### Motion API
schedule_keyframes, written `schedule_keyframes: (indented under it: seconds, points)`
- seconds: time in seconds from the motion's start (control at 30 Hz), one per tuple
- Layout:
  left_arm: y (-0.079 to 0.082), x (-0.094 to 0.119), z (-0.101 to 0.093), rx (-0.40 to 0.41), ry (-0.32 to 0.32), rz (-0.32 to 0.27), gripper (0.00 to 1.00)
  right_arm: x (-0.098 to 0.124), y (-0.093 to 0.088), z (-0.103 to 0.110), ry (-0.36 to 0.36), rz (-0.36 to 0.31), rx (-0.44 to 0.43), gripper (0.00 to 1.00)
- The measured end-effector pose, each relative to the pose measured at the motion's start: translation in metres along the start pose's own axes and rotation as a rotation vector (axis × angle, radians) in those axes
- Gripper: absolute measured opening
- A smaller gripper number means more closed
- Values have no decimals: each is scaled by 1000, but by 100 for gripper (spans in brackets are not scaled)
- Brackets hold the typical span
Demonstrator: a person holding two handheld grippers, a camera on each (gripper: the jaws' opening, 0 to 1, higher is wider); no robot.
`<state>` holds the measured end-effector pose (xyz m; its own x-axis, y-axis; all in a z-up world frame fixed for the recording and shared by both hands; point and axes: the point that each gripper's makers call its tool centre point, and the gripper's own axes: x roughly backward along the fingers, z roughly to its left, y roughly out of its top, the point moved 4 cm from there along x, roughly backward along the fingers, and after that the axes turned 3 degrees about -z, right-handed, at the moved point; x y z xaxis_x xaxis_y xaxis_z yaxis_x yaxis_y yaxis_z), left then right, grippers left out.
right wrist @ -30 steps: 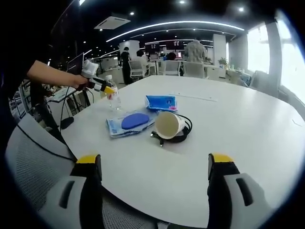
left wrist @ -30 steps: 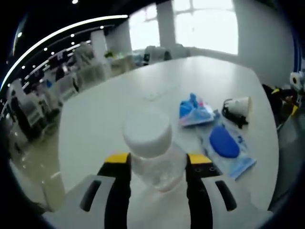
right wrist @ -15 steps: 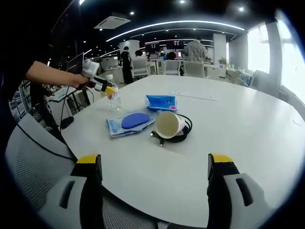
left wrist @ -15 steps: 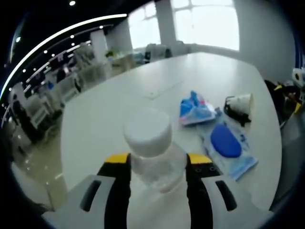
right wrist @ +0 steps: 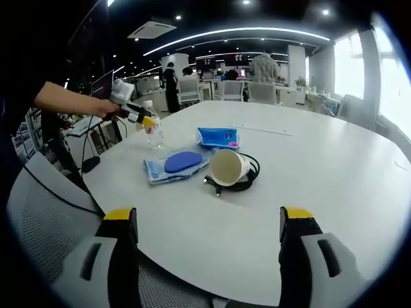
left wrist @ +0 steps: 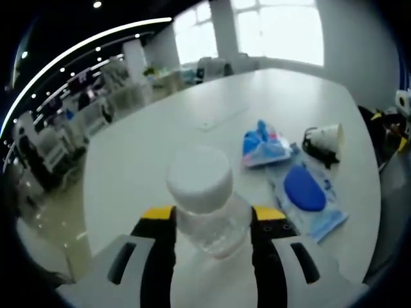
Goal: Arrange the tabletop items into an orderly group along one side of the table until the central work area is clear of visible clutter.
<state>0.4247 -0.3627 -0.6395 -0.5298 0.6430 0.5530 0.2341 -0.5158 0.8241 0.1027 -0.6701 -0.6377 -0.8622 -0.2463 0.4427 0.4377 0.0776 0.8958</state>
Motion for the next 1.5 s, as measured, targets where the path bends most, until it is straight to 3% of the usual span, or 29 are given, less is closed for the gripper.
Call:
schedule_keyframes:
  seconds: [0.37, 0.63, 0.8, 1.0, 1.1, 1.5]
  points:
    - [5, 13, 8, 47, 15, -45, 53, 0, 2, -2, -9, -12, 7, 93]
    - [5, 32, 1, 94, 21, -63, 63, 0, 6, -1, -9, -30, 12, 94]
    - [3, 49, -5, 144, 30, -106, 69, 0, 7, -1, -10, -35, 31, 96]
    - [0, 69, -18, 173, 30, -137, 75, 1, 9, -1, -11, -49, 39, 98]
    - [-1, 78, -27, 141, 33, -141, 78, 1, 8, -1, -12, -40, 33, 100]
    - [2, 116, -69, 136, 29, -208, 92, 1, 9, 0, -6, -53, 26, 100]
